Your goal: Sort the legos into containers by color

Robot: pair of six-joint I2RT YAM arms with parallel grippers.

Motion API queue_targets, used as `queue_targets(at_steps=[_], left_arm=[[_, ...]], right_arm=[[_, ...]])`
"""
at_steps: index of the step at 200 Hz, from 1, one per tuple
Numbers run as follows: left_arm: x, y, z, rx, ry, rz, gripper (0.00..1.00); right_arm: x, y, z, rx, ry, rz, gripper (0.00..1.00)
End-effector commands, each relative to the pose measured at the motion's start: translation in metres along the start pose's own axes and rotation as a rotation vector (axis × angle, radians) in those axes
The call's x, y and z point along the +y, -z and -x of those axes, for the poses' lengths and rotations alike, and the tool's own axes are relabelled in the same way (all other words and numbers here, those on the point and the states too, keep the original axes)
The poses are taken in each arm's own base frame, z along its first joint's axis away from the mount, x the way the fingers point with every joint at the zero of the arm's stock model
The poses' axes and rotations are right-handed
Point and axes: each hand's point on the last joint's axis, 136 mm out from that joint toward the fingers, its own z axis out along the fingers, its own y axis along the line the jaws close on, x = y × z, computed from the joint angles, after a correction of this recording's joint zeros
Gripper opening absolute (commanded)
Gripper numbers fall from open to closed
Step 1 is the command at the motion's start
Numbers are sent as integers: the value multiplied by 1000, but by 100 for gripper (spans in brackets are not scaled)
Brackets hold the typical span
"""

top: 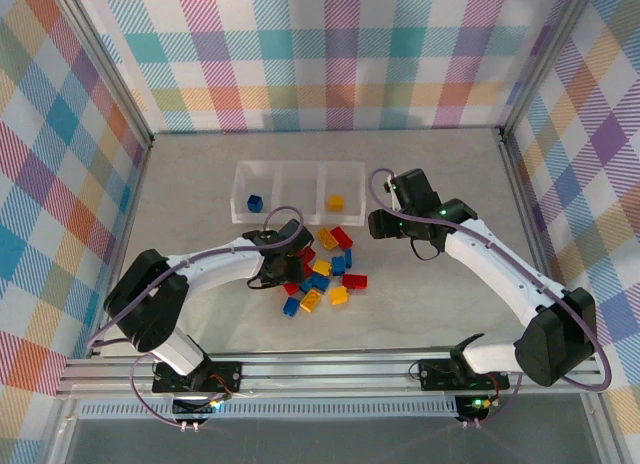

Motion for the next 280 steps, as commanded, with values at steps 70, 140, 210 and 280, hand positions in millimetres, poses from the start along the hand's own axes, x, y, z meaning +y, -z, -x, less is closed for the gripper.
queue_targets(at_steps=[70, 140, 210, 280], left_arm=[[2, 17, 2, -27, -27, -14, 59], [8, 12, -4, -10, -30, 8, 50], [7, 4, -8, 13, -35, 7, 49], [8, -5, -14, 37, -38, 16, 47]], right_arm=[[-4, 2, -4, 7, -20, -7, 71], [-5, 3, -5, 7, -18, -13, 71], [-5, 5, -4, 4, -19, -13, 71], [-6, 7, -5, 1, -18, -17, 71]])
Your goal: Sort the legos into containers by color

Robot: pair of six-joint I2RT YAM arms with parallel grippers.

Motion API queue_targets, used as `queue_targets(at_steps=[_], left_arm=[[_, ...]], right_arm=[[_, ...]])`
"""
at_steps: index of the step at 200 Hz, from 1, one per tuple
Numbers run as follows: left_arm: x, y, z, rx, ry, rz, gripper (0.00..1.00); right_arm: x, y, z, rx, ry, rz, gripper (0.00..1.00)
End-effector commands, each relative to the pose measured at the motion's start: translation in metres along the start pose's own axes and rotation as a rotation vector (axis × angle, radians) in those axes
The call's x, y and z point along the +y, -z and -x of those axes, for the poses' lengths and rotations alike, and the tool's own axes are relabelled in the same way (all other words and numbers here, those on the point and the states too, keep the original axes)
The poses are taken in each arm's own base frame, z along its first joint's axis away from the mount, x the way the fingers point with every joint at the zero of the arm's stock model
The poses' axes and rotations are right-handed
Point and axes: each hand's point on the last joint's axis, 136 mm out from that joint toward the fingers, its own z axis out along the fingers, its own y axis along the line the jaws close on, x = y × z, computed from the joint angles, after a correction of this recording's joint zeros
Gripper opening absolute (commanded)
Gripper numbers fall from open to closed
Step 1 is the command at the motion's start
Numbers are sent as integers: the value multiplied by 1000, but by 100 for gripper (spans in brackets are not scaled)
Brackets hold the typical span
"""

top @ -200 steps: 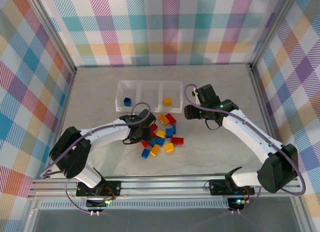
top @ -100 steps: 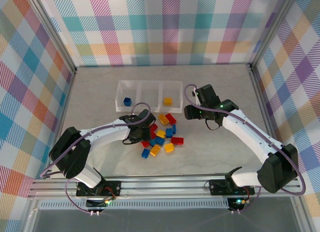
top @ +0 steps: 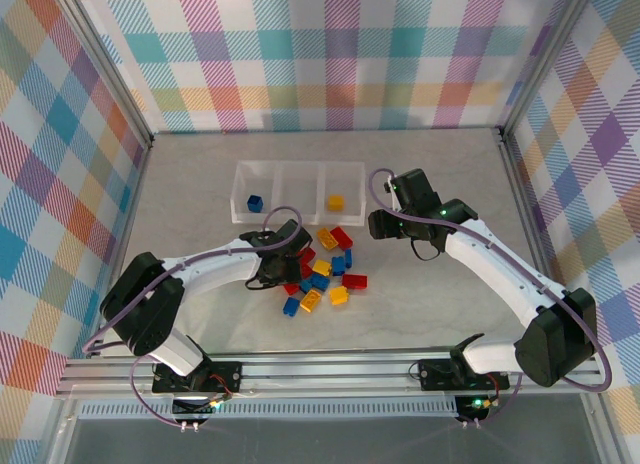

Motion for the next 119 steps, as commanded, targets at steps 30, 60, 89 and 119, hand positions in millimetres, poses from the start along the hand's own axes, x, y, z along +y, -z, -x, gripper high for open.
queue_targets(at_steps=[30, 60, 89, 119], left_arm=[[7, -10, -14, 46, -23, 32, 47], [9, -14, -16, 56, -27, 46, 47], [10, -18, -18, 58, -26, 47, 53], [11, -20, -18, 58, -31, 55, 54]], right_arm=[[-6, 6, -4, 0, -20, -16, 71], [-7, 6, -5, 0, -19, -17, 71], [-7, 6, -5, 0, -21, -17, 71], [-7, 6, -6, 0, -24, -19, 71]])
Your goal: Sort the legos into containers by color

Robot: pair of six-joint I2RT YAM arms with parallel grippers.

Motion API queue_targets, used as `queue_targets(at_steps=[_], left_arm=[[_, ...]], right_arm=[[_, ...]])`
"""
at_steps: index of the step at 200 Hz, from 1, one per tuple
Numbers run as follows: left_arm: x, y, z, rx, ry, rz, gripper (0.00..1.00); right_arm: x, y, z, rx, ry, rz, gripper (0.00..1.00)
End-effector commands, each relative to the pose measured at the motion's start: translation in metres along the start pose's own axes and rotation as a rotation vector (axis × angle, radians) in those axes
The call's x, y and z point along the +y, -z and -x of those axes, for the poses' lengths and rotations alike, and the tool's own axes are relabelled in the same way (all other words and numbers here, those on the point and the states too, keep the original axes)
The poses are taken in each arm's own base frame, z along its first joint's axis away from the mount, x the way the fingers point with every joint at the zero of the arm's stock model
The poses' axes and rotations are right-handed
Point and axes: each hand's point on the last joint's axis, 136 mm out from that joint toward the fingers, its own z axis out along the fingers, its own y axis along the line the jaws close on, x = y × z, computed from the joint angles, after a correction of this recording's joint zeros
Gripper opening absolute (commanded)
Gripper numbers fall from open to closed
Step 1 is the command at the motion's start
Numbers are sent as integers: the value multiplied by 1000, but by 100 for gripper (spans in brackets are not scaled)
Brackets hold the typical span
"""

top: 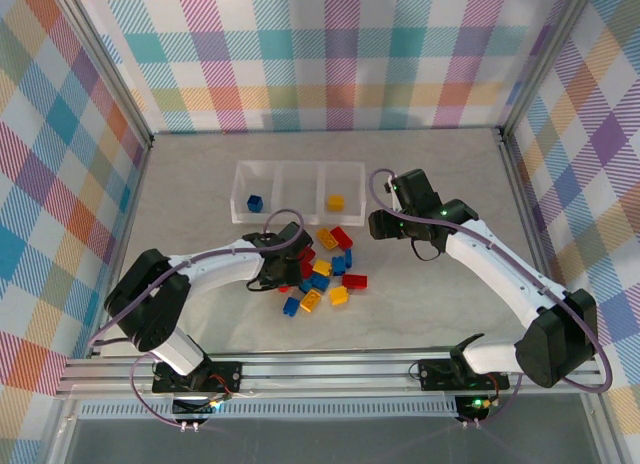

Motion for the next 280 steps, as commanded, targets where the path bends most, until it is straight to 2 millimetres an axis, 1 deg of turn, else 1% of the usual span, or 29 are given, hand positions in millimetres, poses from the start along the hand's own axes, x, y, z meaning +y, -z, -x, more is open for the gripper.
queue_targets(at_steps=[1, 15, 32, 60, 82, 118, 145, 164, 180, 200, 212, 234, 246, 264, 280], left_arm=[[9, -10, -13, 43, -28, 40, 54], [9, -11, -14, 45, -28, 43, 53], [10, -11, -14, 42, -28, 49, 49], [14, -10, -12, 36, -31, 72, 36], [17, -5, -10, 26, -35, 87, 30], [18, 21, 6, -27, -59, 103, 22], [13, 52, 24, -79, -87, 101, 20], [9, 78, 44, -143, -106, 98, 20], [-1, 97, 66, -191, -127, 74, 20], [-12, 112, 94, -237, -145, 60, 19], [-20, 116, 113, -259, -154, 47, 19], [-34, 113, 148, -278, -164, 25, 19], [-41, 108, 170, -300, -176, 16, 18], [-55, 94, 198, -334, -199, -25, 18], [-60, 77, 220, -326, -190, -49, 17]], right_arm=[[-7, 5, -6, 1, -23, -17, 71], [-7, 6, -6, 0, -23, -19, 71], [-8, 7, -5, -6, -25, -21, 71], [-9, 8, -6, -9, -24, -28, 71], [-10, 9, -7, -12, -24, -31, 71], [-10, 7, -7, -15, -27, -29, 71], [-8, 7, -7, -23, -34, -16, 71], [-7, 7, -9, -24, -38, -5, 71], [-7, 7, -12, -26, -43, 3, 71], [-3, 6, -16, -21, -56, 27, 71], [-1, 5, -19, -15, -63, 41, 70], [3, 4, -26, -9, -81, 67, 70], [6, 3, -30, -3, -83, 78, 70], [8, 2, -38, 10, -85, 82, 70], [10, 3, -44, 17, -88, 87, 70]])
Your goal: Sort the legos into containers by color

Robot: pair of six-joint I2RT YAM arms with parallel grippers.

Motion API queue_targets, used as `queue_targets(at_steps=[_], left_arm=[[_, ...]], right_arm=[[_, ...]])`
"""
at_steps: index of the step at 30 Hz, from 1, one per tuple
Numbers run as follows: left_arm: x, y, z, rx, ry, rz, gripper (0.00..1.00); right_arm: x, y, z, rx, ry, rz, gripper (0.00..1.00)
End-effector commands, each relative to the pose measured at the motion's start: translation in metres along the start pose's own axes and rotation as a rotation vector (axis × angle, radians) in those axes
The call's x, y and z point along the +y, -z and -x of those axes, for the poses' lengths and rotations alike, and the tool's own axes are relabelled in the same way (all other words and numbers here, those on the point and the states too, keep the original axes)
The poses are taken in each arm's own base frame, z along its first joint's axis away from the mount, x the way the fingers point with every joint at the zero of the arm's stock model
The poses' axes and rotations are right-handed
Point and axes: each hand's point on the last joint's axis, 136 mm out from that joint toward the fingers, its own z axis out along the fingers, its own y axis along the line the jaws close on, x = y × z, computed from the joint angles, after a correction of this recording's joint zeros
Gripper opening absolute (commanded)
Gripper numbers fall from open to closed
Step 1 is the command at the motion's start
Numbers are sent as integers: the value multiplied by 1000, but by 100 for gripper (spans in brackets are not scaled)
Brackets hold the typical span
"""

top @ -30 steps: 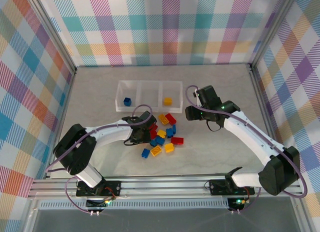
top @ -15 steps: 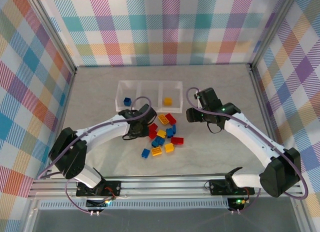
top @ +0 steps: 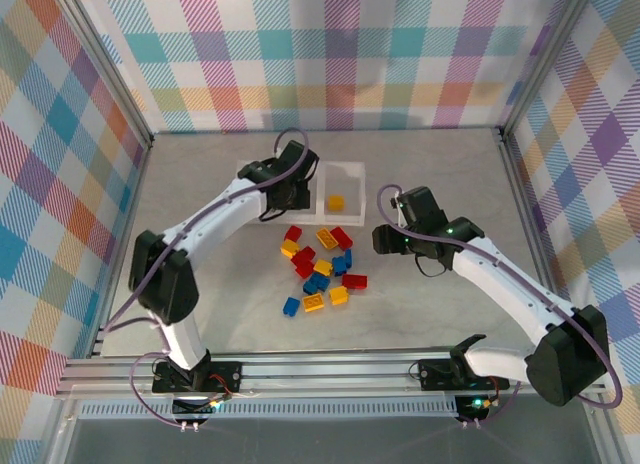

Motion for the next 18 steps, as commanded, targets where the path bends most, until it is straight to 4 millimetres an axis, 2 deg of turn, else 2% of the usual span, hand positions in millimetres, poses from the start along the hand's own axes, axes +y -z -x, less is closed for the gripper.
queue_targets(at_steps=[1, 4, 7, 12, 16, 18], left_arm=[[-9, -27, 27, -15, -46, -55, 17], [-9, -52, 40, -4, -32, -73, 17], [-8, -65, 47, 0, -22, -81, 18], [-3, -70, 53, 0, -8, -81, 25], [-4, -68, 51, 3, -3, -98, 40], [-4, -62, 51, -16, 5, -112, 44]], right_arm=[[10, 5, -5, -12, -23, 42, 70], [12, 8, -11, -9, -23, 47, 70], [13, 11, -15, -4, -16, 44, 70], [11, 11, -18, 3, -8, 30, 70], [13, 10, -17, 7, -6, 32, 70], [14, 9, -17, 8, -4, 31, 70]])
